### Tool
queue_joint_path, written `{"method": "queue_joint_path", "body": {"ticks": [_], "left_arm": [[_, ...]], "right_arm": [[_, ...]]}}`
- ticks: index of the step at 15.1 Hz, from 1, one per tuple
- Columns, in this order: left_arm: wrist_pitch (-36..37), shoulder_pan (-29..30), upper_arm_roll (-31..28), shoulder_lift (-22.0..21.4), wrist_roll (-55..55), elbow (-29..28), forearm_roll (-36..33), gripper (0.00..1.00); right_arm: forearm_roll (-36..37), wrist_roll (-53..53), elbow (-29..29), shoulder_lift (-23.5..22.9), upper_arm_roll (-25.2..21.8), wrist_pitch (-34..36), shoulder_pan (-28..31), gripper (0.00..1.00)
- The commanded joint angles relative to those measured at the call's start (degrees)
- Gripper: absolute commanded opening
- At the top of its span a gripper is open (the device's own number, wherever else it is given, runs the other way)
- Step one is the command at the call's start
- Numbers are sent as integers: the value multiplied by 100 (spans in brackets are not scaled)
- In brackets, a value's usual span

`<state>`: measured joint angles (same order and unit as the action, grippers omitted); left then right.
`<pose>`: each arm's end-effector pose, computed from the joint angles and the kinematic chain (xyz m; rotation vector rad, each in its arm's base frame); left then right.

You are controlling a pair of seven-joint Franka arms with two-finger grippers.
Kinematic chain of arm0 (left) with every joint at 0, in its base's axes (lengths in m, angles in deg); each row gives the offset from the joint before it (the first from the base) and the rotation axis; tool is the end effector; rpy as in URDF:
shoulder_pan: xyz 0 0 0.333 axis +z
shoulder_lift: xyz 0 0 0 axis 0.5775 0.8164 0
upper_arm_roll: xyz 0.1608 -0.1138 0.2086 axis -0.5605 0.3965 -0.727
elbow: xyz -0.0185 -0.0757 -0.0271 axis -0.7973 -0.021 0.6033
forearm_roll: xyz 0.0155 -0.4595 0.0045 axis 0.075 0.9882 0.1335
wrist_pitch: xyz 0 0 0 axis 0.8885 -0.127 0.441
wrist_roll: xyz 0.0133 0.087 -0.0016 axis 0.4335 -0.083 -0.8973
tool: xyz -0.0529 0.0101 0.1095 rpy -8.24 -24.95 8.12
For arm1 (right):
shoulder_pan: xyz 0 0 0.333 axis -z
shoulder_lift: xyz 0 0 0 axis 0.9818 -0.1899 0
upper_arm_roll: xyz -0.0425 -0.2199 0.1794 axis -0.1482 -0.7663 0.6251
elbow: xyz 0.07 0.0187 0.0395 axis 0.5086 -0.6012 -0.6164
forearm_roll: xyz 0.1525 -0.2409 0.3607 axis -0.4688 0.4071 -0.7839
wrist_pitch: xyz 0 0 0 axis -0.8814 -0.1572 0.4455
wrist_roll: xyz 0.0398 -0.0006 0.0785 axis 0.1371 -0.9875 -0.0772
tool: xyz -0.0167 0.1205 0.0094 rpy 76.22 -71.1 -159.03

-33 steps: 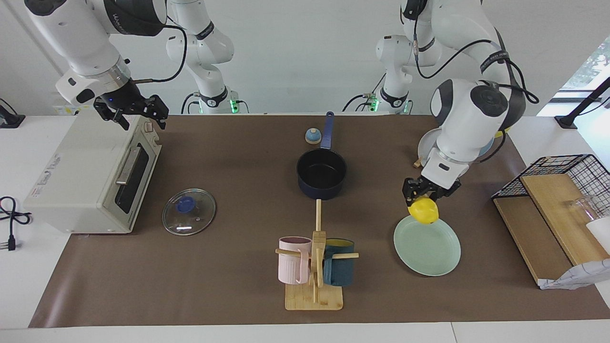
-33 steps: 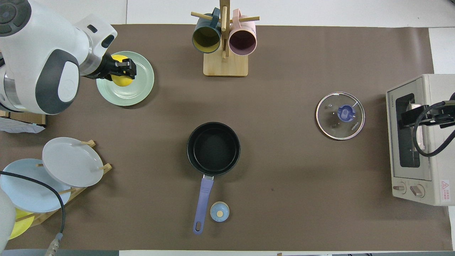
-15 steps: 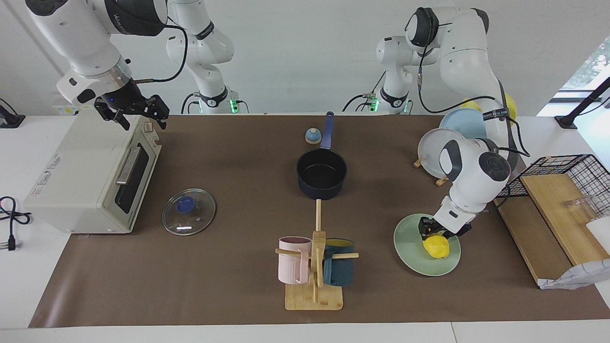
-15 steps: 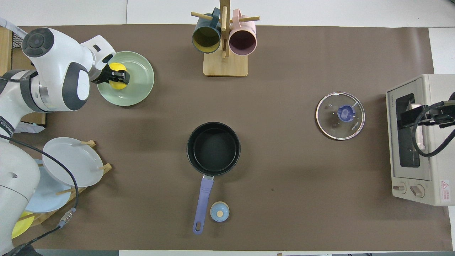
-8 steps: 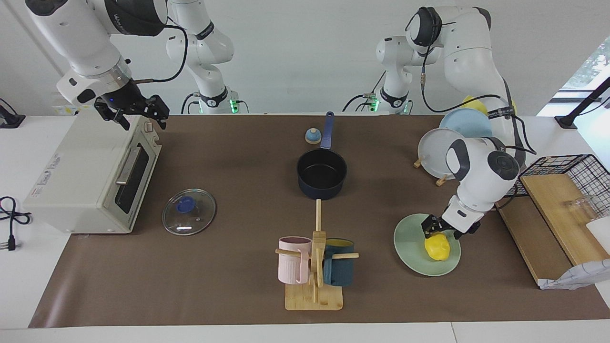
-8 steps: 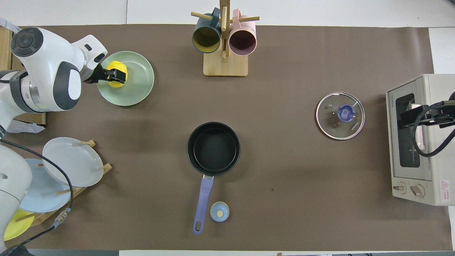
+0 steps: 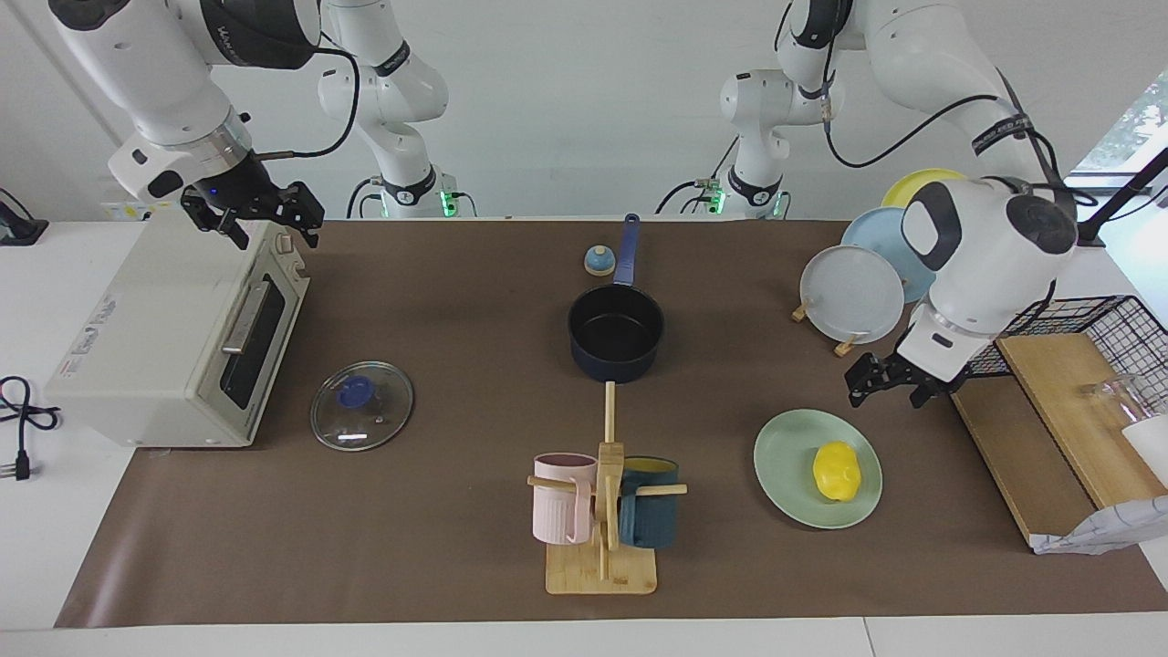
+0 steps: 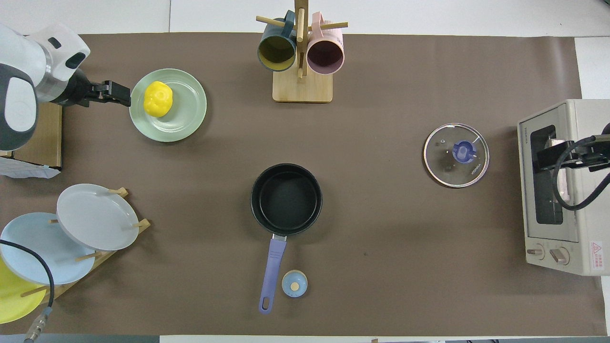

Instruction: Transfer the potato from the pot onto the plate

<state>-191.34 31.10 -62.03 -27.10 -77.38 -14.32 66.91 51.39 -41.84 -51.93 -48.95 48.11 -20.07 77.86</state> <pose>0.7140 -0.0499 0.4268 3.0879 -0.1289 0.1379 0.5993 -0.0313 0.5549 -3.1336 -0.0067 0.1738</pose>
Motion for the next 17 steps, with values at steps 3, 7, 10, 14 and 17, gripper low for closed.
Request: {"method": "queue_joint_path", "body": {"ticks": [3,7,10,14,17], "left_arm": [[1131,-13,-50,-1044,339,-102,-52,100],[2230,-74,29,-1677,384,-128,-273,100],[2593,-83,38,-1854,419,-312,-273,100],[2049,-118,91,-2022,490,-674,-273,100],[2188,-136,91,-1987,490,-560,-255,100]], "right_arm": [[-102,-90,-79,63,19,-71,31,100],[-102,-90,-79,63,19,-71,31,100],[-102,-90,-79,63,19,-71,31,100],[-102,-90,-79,63,19,-71,31,100],[-102,-90,-79,63,19,-71,31,100]]}}
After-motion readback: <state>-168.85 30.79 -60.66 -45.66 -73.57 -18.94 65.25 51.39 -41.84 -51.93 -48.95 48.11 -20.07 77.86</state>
